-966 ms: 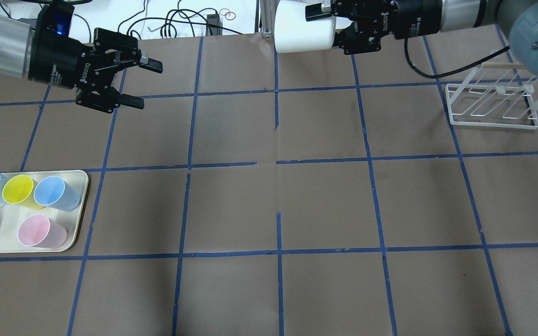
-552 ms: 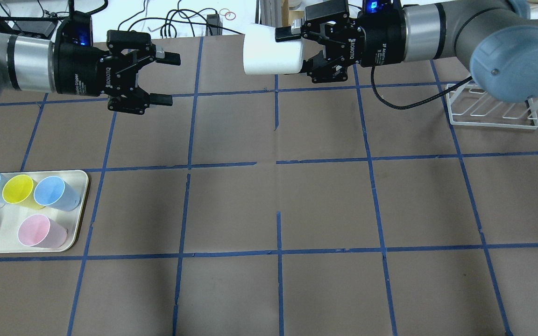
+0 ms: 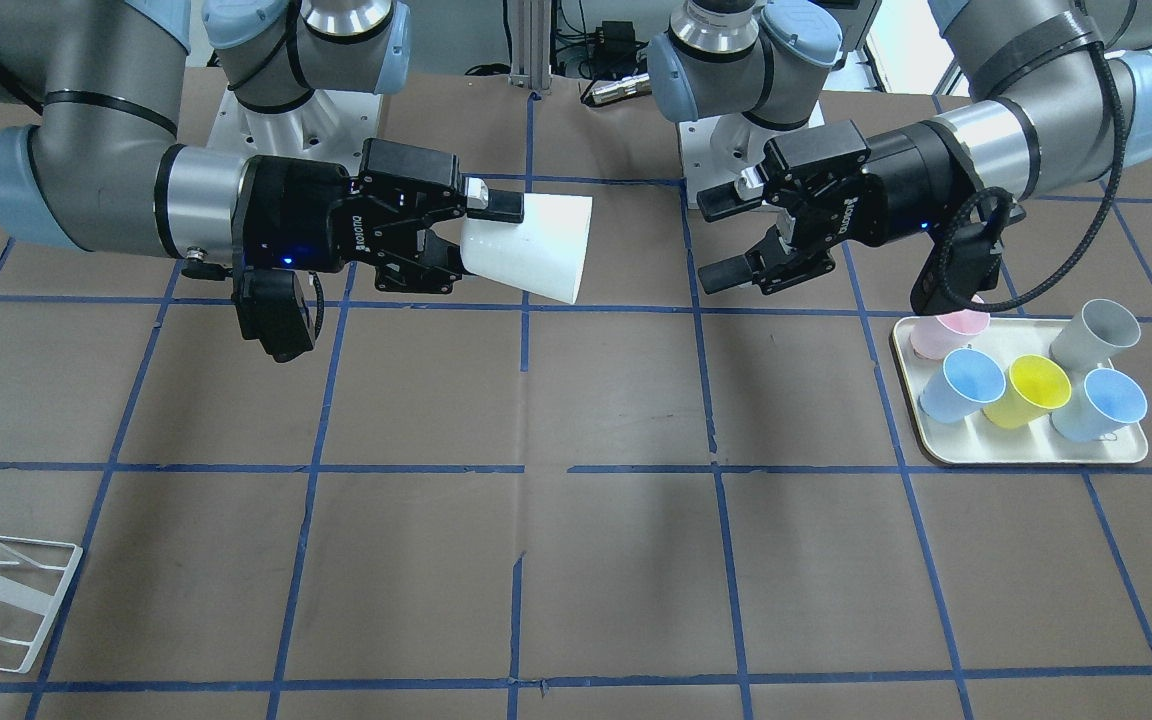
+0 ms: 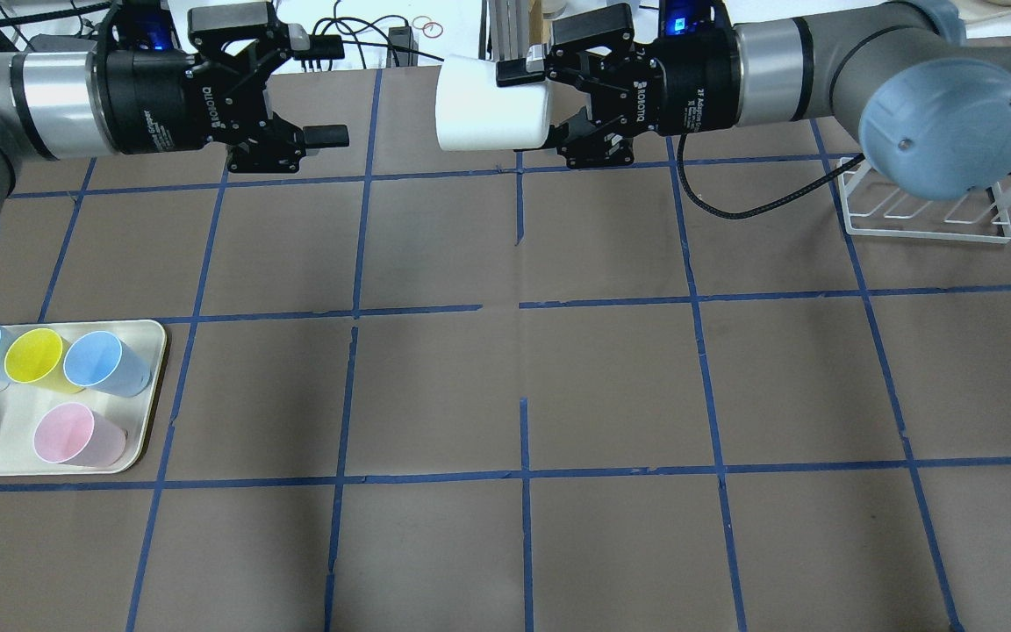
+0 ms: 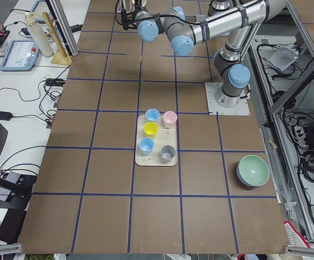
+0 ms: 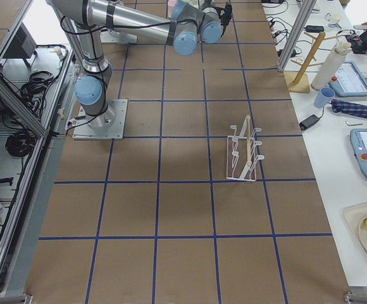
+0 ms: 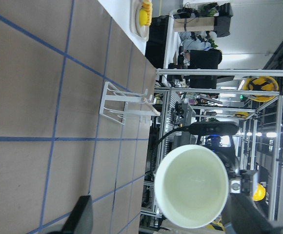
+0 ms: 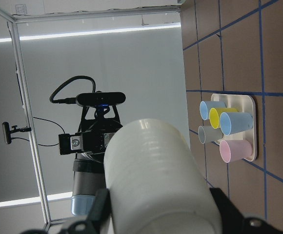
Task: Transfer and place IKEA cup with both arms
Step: 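Close the left gripper on the white cup's base beside the right gripper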
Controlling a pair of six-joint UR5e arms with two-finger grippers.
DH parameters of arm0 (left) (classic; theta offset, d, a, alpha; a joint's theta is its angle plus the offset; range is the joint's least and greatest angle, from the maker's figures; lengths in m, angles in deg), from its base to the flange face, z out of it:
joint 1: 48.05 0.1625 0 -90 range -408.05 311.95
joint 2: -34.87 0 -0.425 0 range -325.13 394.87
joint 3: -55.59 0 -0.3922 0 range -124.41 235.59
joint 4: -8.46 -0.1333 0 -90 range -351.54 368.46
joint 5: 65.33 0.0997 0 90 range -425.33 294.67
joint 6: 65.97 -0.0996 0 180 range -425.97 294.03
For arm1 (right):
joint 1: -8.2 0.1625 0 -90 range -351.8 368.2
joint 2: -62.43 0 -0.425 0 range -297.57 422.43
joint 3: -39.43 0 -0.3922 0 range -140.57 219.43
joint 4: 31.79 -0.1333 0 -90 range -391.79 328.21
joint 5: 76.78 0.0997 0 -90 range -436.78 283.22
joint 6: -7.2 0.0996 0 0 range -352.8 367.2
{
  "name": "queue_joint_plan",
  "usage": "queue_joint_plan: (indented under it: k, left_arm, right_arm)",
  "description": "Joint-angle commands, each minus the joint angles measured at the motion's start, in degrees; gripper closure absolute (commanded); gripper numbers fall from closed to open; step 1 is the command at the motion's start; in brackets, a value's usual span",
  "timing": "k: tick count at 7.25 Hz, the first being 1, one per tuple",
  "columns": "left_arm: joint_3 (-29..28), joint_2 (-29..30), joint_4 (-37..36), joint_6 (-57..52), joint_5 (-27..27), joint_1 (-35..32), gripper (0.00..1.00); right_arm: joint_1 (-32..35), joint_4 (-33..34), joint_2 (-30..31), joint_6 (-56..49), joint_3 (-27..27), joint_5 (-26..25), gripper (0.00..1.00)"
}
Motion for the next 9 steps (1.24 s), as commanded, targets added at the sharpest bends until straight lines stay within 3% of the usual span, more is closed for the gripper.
queue_joint_plan:
  k: [1, 6, 8, 9]
  left_arm:
    - [0.2, -0.5, -0.2, 0.1, -3.6, -2.5, 0.00]
    - [0.0, -0.5, -0.9, 1.7, -5.2, -5.8, 0.00]
    - [0.3, -0.5, -0.9, 1.6, -5.1, -5.8, 0.36]
    - [0.3, -0.5, -0.9, 1.6, -5.1, -5.8, 0.49]
  right_arm:
    - [0.4, 0.0, 0.5, 2.1, 0.1, 0.5, 0.87]
    - [2.3, 0.2, 0.7, 3.5, 0.2, 0.6, 0.87]
    - [2.6, 0.3, 0.7, 3.6, 0.2, 0.7, 0.87]
    - [2.6, 0.3, 0.7, 3.6, 0.2, 0.7, 0.87]
